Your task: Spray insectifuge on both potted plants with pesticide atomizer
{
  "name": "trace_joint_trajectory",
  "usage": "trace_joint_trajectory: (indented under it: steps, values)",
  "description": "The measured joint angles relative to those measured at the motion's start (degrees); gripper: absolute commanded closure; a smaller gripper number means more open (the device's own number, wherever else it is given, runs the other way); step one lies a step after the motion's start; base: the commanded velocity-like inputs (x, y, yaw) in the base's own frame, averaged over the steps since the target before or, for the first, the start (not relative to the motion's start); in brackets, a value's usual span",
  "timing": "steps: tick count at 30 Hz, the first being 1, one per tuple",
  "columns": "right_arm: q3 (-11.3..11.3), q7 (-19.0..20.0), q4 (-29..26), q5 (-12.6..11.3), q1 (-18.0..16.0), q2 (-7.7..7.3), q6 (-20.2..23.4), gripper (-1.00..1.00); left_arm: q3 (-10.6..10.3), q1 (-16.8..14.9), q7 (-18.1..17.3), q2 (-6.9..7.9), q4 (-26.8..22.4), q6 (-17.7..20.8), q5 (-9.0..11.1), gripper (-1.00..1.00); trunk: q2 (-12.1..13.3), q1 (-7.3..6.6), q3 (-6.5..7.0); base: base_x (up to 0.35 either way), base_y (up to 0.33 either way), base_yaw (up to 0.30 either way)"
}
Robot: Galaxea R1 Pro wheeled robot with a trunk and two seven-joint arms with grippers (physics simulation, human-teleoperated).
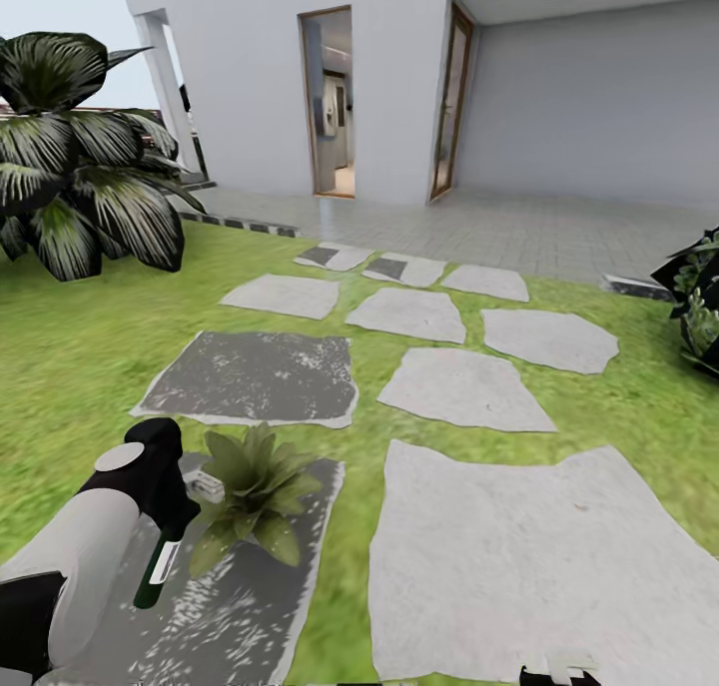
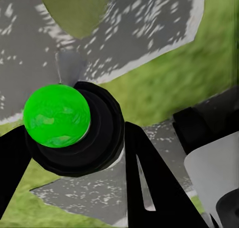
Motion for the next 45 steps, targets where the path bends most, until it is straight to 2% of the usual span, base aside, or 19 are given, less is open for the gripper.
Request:
trace_joint_trajectory:
  steps: [14,21,25,28,30,32,34,35,38,41,43,45]
  values:
    - [-0.04,-0.05,0.0,0.0,0.0,0.03,0.0,-1.0,-0.05,0.76,0.61,0.2,0.3,-0.14,0.07,1.0,0.0,0.0,0.0,-0.018,-0.313,0.275]
    - [-0.06,-0.06,-0.01,0.0,0.01,-0.04,0.0,-1.0,0.35,1.45,0.63,0.4,0.36,-0.17,0.78,1.0,0.0,-0.01,0.0,0.133,-0.198,0.055]
    - [-0.07,-0.05,0.0,0.0,0.01,-0.04,0.0,-1.0,0.74,4.8,0.69,0.51,-0.21,-0.17,1.09,1.0,0.0,0.01,-0.07,0.014,-0.015,0.15]
    - [-0.07,-0.05,0.0,0.0,0.01,-0.04,0.0,-1.0,2.99,7.65,1.23,0.38,-0.37,-0.17,1.27,1.0,0.0,0.0,-0.16,0.001,-0.001,0.24]
    - [-0.07,-0.05,0.0,0.0,0.01,-0.04,0.0,-1.0,5.08,8.61,3.93,0.35,-0.4,-0.18,1.94,1.0,0.0,0.0,-0.22,0.0,0.0,0.248]
    - [-0.07,-0.05,0.0,0.0,0.01,-0.03,0.0,-1.0,7.5,8.99,9.12,0.15,-0.12,-0.15,3.85,1.0,0.0,0.0,-0.29,0.0,0.0,0.25]
    - [-0.07,-0.05,0.0,-0.01,0.01,-0.02,0.0,-1.0,8.42,9.11,14.32,-1.15,0.2,0.03,7.78,1.0,0.0,0.0,-0.35,0.0,0.0,0.25]
    - [-0.07,-0.05,0.0,-0.01,0.01,-0.03,0.0,-1.0,8.53,9.31,16.13,-1.56,0.25,0.01,9.2,1.0,0.0,0.0,-0.39,0.0,0.0,0.25]
    - [-0.07,-0.1,0.0,0.0,0.01,-0.04,0.0,-1.0,8.71,11.24,24.24,-2.35,0.37,-0.13,15.98,1.0,0.0,0.0,-0.46,0.0,0.0,0.123]
    - [-0.06,-0.07,-0.02,0.0,0.01,-0.03,0.0,-1.0,8.73,11.77,30.87,-2.93,0.49,-0.21,20.65,1.0,0.0,0.0,-0.48,0.0,0.0,0.025]
    - [-0.14,0.12,-0.31,-0.06,0.01,0.02,0.0,-1.0,8.73,12.51,34.36,-3.28,1.18,-0.17,22.73,1.0,0.0,0.0,-0.48,0.0,0.0,0.004]
    - [-0.2,0.25,-3.31,-0.14,0.01,0.38,0.02,-1.0,8.77,13.42,35.46,-3.41,1.69,-0.23,24.41,1.0,0.0,0.0,-0.48,0.0,0.0,0.001]
